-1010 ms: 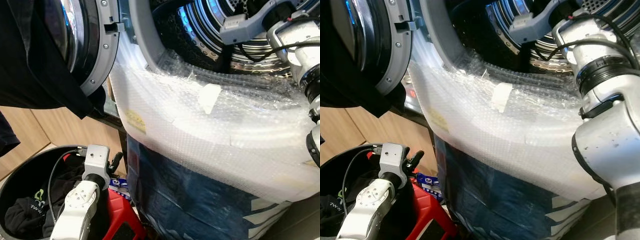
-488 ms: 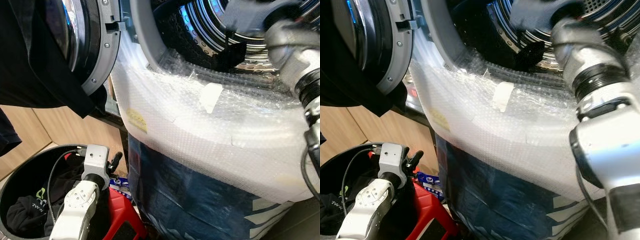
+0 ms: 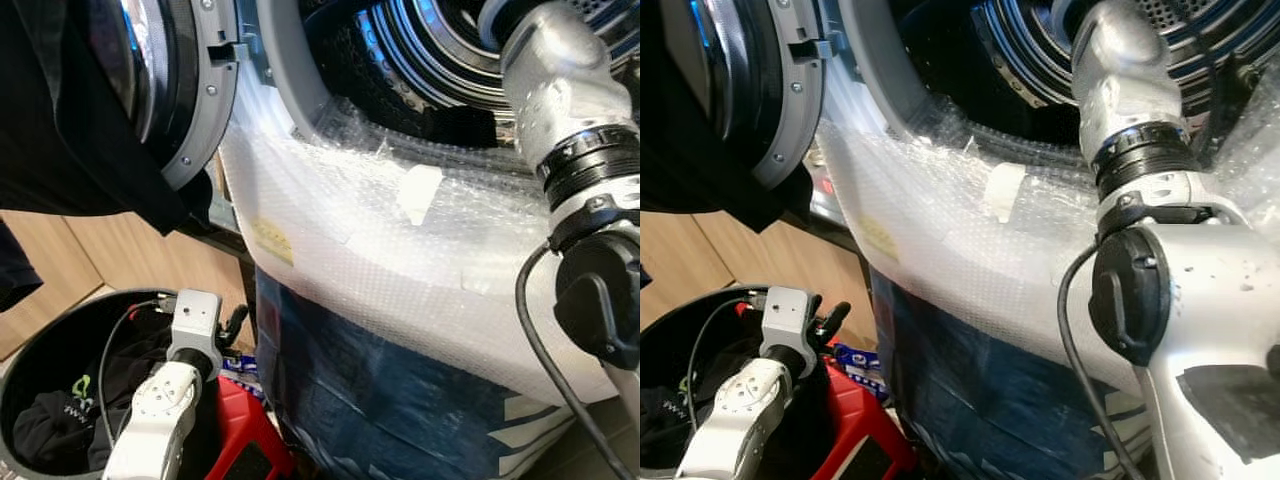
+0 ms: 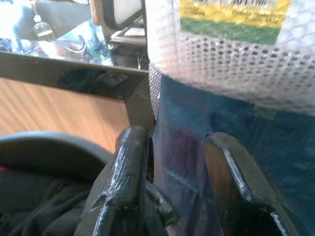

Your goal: Clothes washing

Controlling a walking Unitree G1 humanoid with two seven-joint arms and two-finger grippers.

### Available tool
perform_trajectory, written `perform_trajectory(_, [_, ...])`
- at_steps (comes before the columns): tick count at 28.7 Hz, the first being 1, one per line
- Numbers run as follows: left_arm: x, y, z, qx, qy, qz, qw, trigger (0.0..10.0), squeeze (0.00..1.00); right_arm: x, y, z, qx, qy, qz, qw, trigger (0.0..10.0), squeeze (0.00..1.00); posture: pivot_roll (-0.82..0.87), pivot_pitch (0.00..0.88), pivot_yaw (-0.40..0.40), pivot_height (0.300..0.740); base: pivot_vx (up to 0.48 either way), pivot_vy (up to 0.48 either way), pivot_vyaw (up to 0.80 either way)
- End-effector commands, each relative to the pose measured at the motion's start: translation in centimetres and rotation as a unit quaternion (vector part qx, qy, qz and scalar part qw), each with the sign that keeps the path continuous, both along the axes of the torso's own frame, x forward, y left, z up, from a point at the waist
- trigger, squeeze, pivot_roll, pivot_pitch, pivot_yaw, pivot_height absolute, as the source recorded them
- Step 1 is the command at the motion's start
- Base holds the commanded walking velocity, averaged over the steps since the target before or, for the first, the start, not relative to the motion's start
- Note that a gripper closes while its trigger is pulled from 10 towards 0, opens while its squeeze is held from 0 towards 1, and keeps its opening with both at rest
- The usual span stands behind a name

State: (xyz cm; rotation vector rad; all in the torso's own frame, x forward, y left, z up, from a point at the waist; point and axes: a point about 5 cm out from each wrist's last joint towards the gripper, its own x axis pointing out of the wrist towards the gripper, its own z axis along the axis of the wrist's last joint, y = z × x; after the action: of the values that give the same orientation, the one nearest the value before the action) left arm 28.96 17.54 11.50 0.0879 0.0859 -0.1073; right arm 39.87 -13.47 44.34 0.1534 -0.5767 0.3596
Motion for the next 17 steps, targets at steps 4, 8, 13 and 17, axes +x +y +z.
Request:
perform_trajectory(4, [-0.1,0.0,0.1,-0.005,-0.004,0.0,1.0,10.0,0.0,-1.1,0.4,-1.3,0.017,-0.02,0.052,0.998,10.0,0.0,0.14,0.057,0.017,0.74,0.0,0.0,0.0])
perform_trajectory(8, [-0.2,-0.1,0.0,-0.008,-0.003,0.001,1.0,10.0,0.0,-3.1,0.9,-2.6,0.048,-0.042,0.112,0.992,10.0,0.0,0.13,0.061,0.018,0.74,0.0,0.0,0.0])
perform_trajectory(13, [-0.1,-0.2,0.0,-0.011,-0.005,0.003,1.0,10.0,0.0,-6.5,1.5,-3.4,0.095,-0.071,0.201,0.972,10.0,0.0,0.13,0.051,0.011,0.74,0.0,0.0,0.0])
perform_trajectory(17, [-0.1,-0.1,0.0,-0.012,-0.006,0.005,1.0,10.0,0.0,-7.6,1.6,-5.5,0.105,-0.052,0.228,0.967,10.0,0.0,0.14,0.041,0.007,0.74,0.0,0.0,0.0])
